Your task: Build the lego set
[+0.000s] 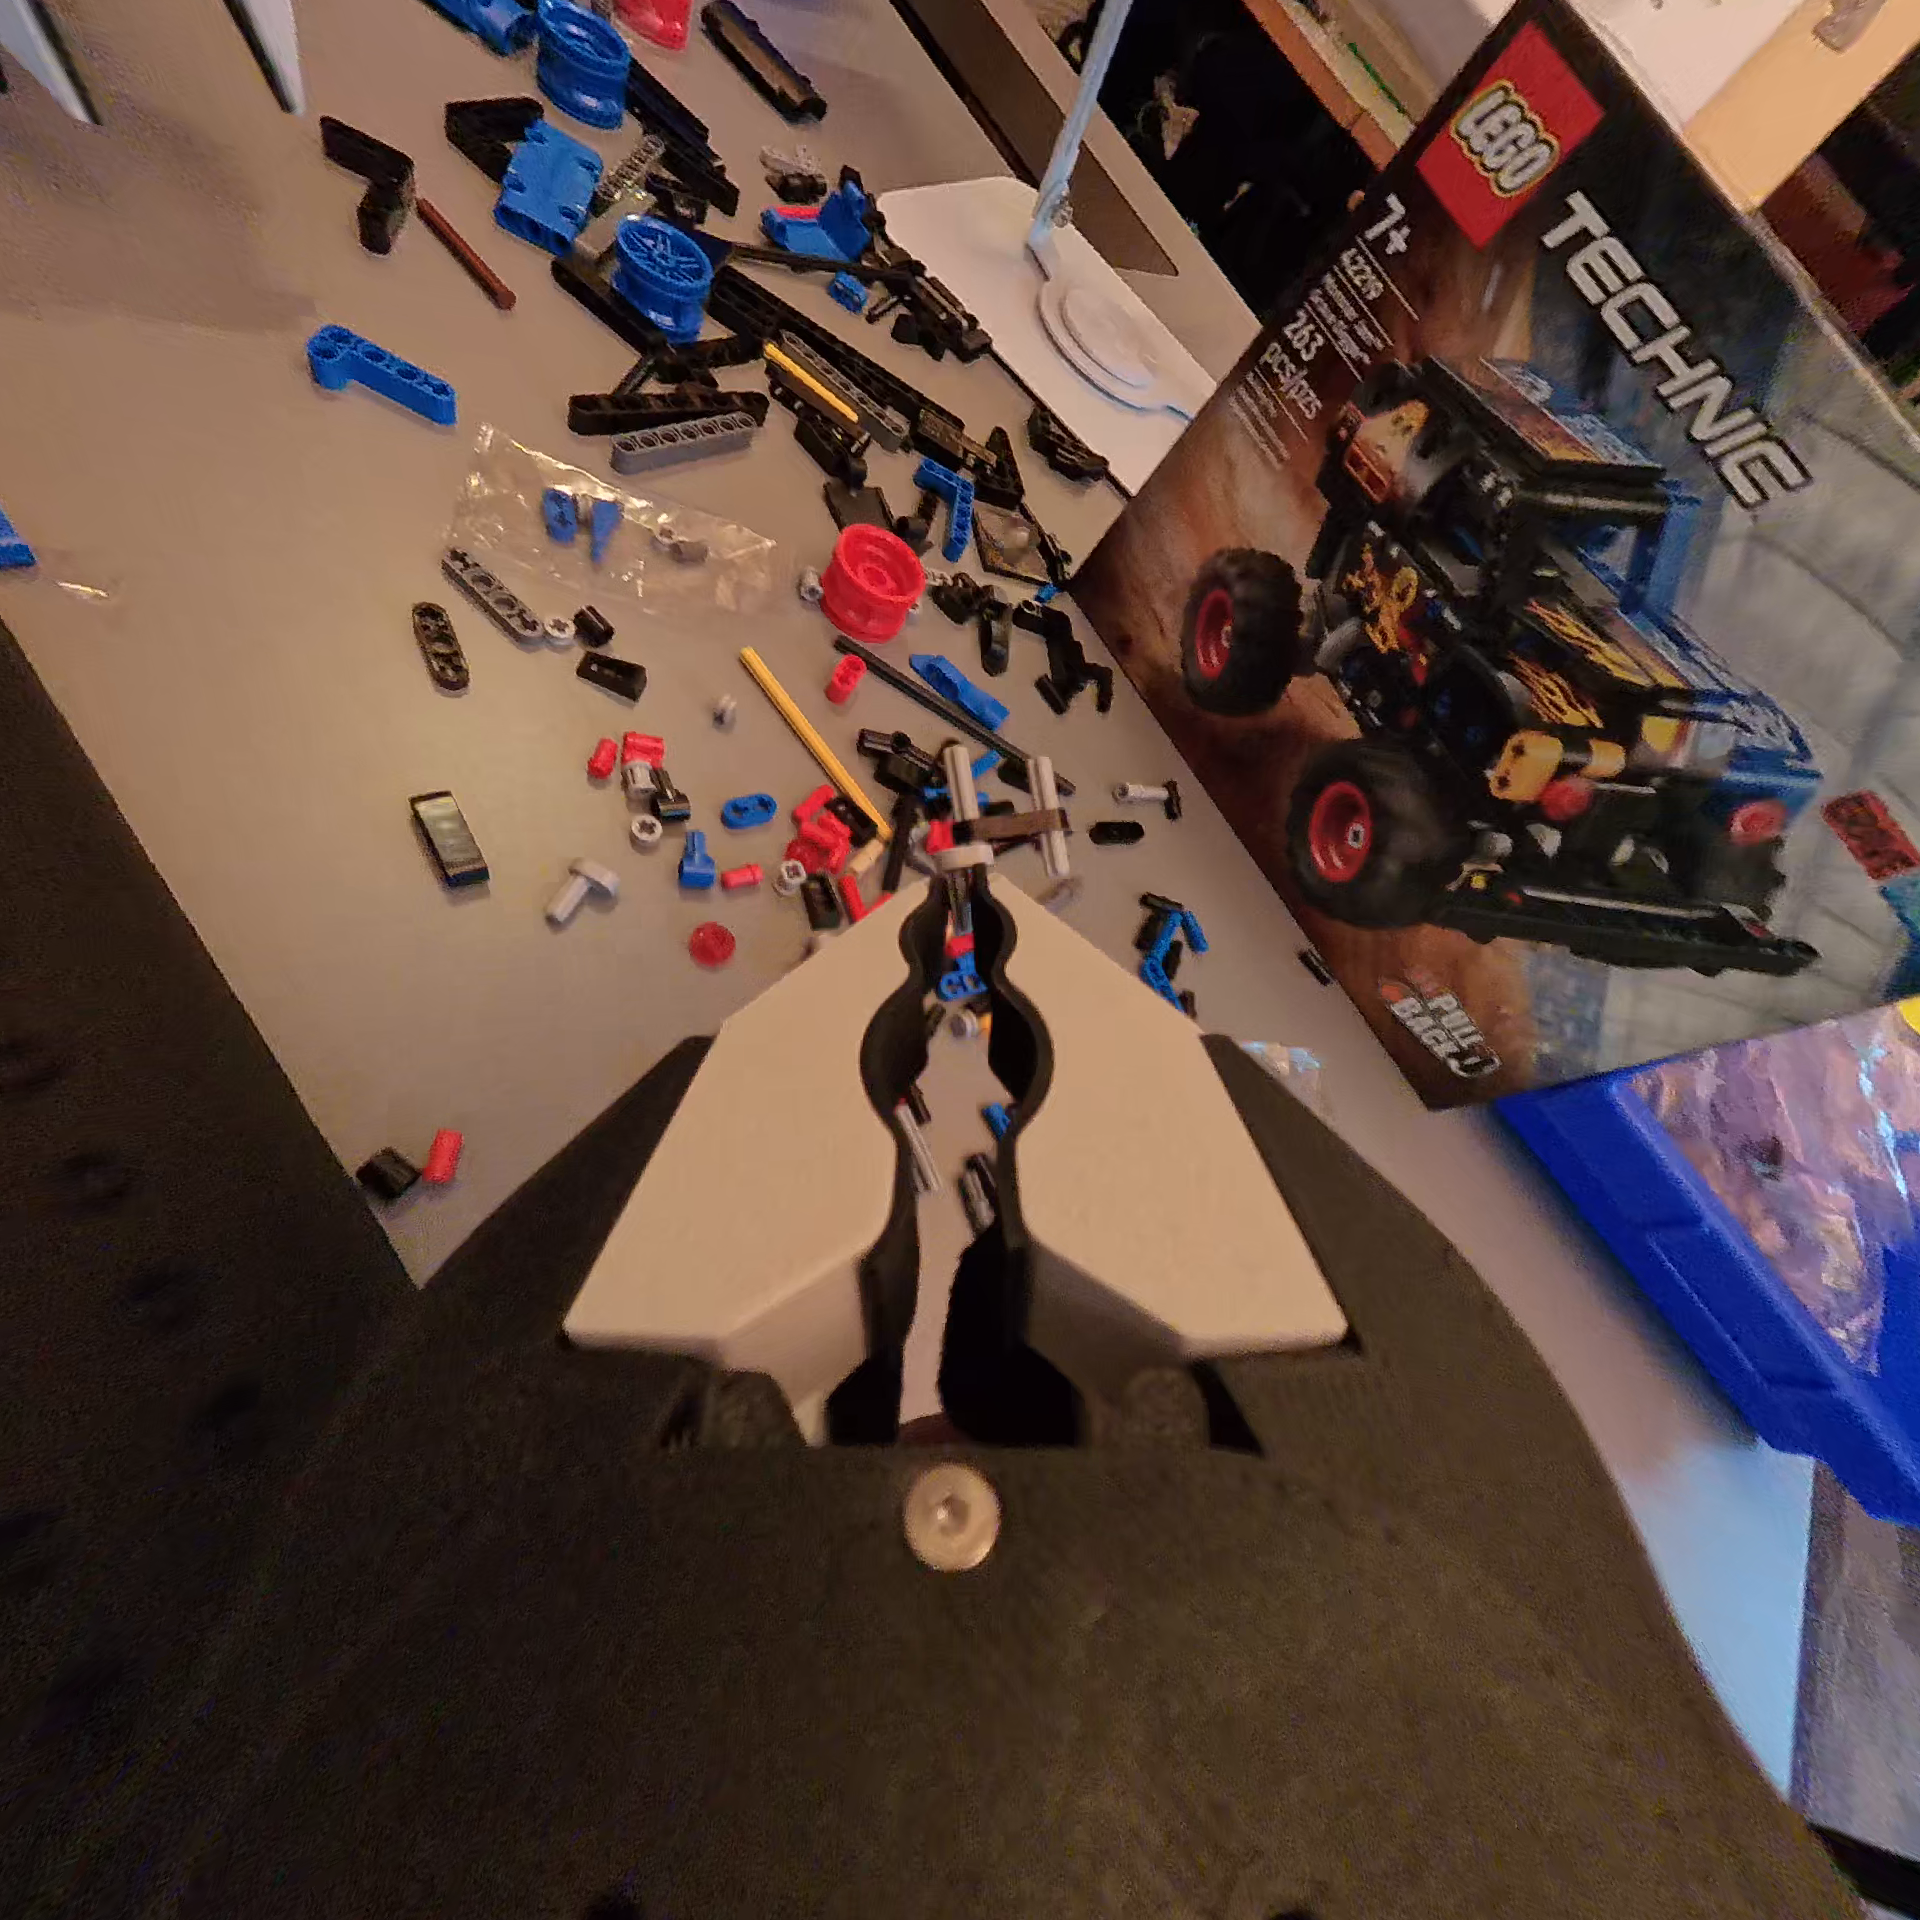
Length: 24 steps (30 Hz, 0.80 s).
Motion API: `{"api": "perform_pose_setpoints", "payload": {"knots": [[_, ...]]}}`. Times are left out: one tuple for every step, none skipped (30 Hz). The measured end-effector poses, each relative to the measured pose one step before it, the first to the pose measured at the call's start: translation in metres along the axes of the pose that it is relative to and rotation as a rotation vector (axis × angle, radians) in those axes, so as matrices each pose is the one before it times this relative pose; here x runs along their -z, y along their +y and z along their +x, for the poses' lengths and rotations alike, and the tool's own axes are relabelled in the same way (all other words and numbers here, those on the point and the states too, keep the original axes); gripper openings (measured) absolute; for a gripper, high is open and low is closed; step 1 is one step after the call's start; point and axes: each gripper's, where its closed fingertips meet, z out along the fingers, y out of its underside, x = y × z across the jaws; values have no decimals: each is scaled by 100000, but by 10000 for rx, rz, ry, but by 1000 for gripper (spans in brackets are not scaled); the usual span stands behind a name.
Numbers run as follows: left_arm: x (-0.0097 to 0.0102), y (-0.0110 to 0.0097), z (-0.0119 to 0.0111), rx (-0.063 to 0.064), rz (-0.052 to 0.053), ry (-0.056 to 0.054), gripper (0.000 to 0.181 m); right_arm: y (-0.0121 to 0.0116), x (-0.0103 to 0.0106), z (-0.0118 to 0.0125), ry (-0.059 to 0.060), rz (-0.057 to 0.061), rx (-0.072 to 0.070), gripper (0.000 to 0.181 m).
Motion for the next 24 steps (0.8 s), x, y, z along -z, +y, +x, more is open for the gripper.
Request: {"api": "perform_pose_setpoints", "payload": {"knots": [[-17,-609,188,-98,209,119,36,186,311,188,46,-43,-26,3],[-41,-842,164,-121,280,92,35,153,275,124,18,-28,-38,3],[-119,-1095,260,-163,332,121,34,80,224,50,-17,-1,-38,3],[-296,-1255,175,-188,326,63,34,65,159,-47,-57,4,-43,3],[-477,-1331,74,-209,303,2,34,57,80,-166,-91,-17,-34,3],[-662,-1309,137,-202,251,55,33,46,23,-270,-120,-27,0,3],[-800,-1264,82,-177,210,61,32,1,-29,-355,-133,-12,32,3],[-909,-1219,-200,-126,189,-72,32,-14,-69,-381,-124,-8,42,3],[-987,-1147,-239,-62,162,-57,31,10,-116,-346,-101,-17,29,3],[-1056,-1072,101,7,160,167,30,20,-137,-277,-76,-15,12,3],[-1101,-908,276,24,108,244,29,49,-127,-269,-77,-14,-1,3],[-1098,-591,-9,-24,-36,51,29,42,-96,-215,-58,-10,3,4],[-1028,-276,-131,-90,-149,-20,29,53,-43,-171,-51,1,-17,4],[-932,-74,92,-78,-188,125,29,-18,-7,-180,-58,25,-29,4],[-789,76,-165,24,-224,0,29,-63,7,-245,-72,48,-4,4],[-624,63,-333,37,-146,-97,28,-88,11,-317,-90,53,27,4],[-493,36,2,95,-74,100,25,-68,-27,-310,-86,44,38,4],[-402,55,157,150,-43,173,19,-34,-33,-253,-54,38,41,4],[-313,158,-21,126,-67,16,11,-37,-13,-130,-4,60,33,4],[-227,187,-49,95,-43,-33,7,-67,9,-46,16,99,-7,4],[-60,-19,15,126,95,12,7,-76,9,-21,-5,113,-53,4],[38,30,-53,201,56,-3,7,-60,13,-29,-15,96,-44,4],[96,24,-105,198,88,-27,7,-1,5,-10,-3,56,-7,4],[290,-261,-299,219,313,-124,7,-33,-6,46,29,54,14,4]]}}
